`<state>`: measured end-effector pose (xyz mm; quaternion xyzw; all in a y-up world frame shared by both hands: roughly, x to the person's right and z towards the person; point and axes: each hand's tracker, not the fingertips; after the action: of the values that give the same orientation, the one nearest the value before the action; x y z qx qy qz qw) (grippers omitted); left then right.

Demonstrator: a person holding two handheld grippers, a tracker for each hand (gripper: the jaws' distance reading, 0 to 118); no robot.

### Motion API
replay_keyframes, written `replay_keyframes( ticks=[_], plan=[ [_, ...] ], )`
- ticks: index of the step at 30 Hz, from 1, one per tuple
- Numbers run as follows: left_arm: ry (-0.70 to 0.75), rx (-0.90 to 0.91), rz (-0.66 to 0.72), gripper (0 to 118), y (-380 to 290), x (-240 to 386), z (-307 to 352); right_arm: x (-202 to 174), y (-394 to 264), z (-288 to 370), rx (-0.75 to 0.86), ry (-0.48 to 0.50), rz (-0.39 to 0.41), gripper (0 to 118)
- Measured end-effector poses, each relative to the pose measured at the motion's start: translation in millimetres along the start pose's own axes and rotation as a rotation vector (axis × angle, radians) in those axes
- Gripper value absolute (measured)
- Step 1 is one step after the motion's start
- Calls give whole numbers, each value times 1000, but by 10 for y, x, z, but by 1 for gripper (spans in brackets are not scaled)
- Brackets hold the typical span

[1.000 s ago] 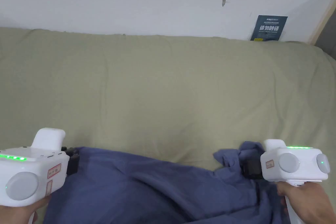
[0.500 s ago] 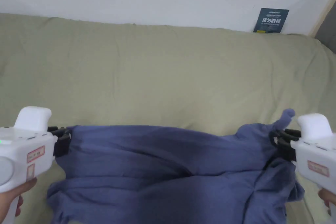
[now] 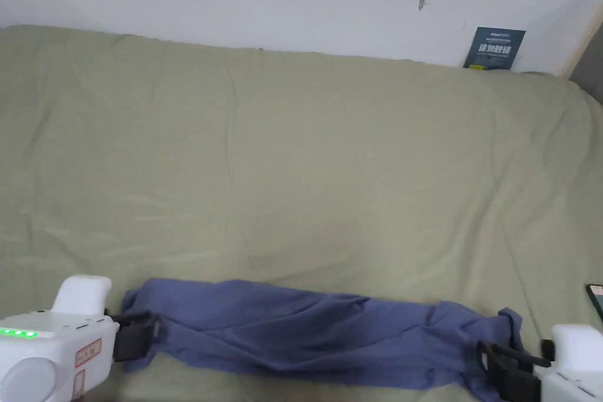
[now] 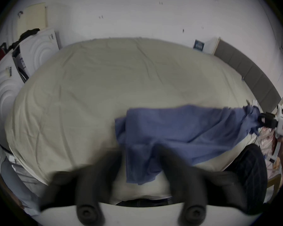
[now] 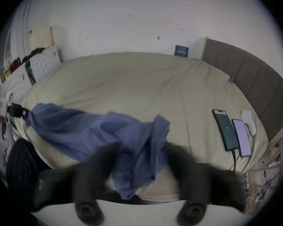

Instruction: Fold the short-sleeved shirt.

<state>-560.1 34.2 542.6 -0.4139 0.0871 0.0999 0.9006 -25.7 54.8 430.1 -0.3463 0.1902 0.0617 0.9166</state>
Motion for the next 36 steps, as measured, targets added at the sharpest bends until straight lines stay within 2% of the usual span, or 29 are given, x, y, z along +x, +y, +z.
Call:
replay_keyframes(
  ticks=[1, 2, 3, 6, 7, 8, 9, 10, 11, 12, 13, 14, 16, 17, 18, 19, 20, 21, 22, 23, 26, 28, 29, 31, 33, 34, 35, 36],
  plan=[
    [-28, 45, 12, 111, 9, 11, 112, -9, 71, 128, 34, 12, -3, 117],
    [-49, 136, 56, 117, -26, 45, 297, -92, 78, 358, 130, 29, 8, 118],
    [-21, 226, 33, 117, -35, -34, 628, -181, 99, 559, 175, 30, 24, 118],
    [22, 289, 59, 118, -215, -71, 987, -397, 111, 939, 258, 61, 28, 118],
    [50, 315, 69, 118, -175, 47, 1164, -455, 104, 999, 241, 93, 17, 118],
    [72, 341, 75, 111, -202, 58, 1241, -509, 105, 1042, 206, 133, 1, 106],
    [69, 333, 73, 89, -228, 61, 1283, -542, 116, 1025, 212, 162, -32, 68],
    [79, 338, 75, 43, -235, 66, 1320, -590, 108, 1045, 227, 159, -54, 12],
    [80, 310, 84, 0, -207, -47, 1213, -662, 116, 1029, 218, 121, -44, 0],
    [78, 287, 95, 0, -196, -83, 1182, -671, 98, 1053, 232, 110, -41, 0],
    [13, 271, 130, 0, -198, -163, 1144, -678, 156, 1009, 234, 179, -20, 0],
    [-48, 249, 171, 0, -182, -242, 1100, -708, 189, 995, 205, 209, -16, 0],
    [-145, 235, 252, 0, -124, -376, 952, -773, 216, 1010, 212, 177, 7, 0],
    [-185, 223, 287, 11, -72, -477, 839, -831, 213, 971, 208, 183, 21, 0],
    [-242, 165, 321, 47, -25, -616, 714, -848, 227, 970, 207, 182, 21, 0],
    [-334, 101, 396, 99, 5, -746, 582, -846, 240, 981, 208, 183, 16, 0],
    [-375, 57, 444, 118, 20, -780, 466, -834, 257, 989, 209, 190, 8, 0],
    [-403, 37, 456, 118, 9, -853, 319, -888, 270, 979, 206, 189, 3, 0],
    [-478, 62, 536, 118, 15, -948, 203, -895, 285, 985, 208, 180, -1, 0],
    [-505, -2, 567, 118, 58, -1028, 4, -888, 306, 996, 208, 174, -3, 0],
    [-709, -124, 685, 118, 28, -1161, -393, -896, 352, 1002, 210, 156, -13, 0],
    [-739, -270, 740, 118, -21, -1143, -799, -877, 398, 996, 206, 150, -26, 0],
    [-801, -279, 762, 118, -60, -1112, -939, -912, 400, 977, 206, 136, -25, 0],
    [-923, -186, 779, 118, 19, -1081, -940, -913, 418, 932, 199, 114, -23, 0],
    [-998, -198, 871, 118, 30, -1062, -872, -929, 415, 867, 186, 121, -50, 0],
    [-987, -232, 878, 118, 16, -1059, -873, -940, 418, 835, 181, 127, -64, 0],
    [-968, -223, 851, 116, 14, -1065, -878, -960, 429, 795, 173, 129, -75, 0],
    [-976, -224, 831, 94, 14, -1061, -875, -983, 443, 762, 164, 130, -82, 0]
  ],
)
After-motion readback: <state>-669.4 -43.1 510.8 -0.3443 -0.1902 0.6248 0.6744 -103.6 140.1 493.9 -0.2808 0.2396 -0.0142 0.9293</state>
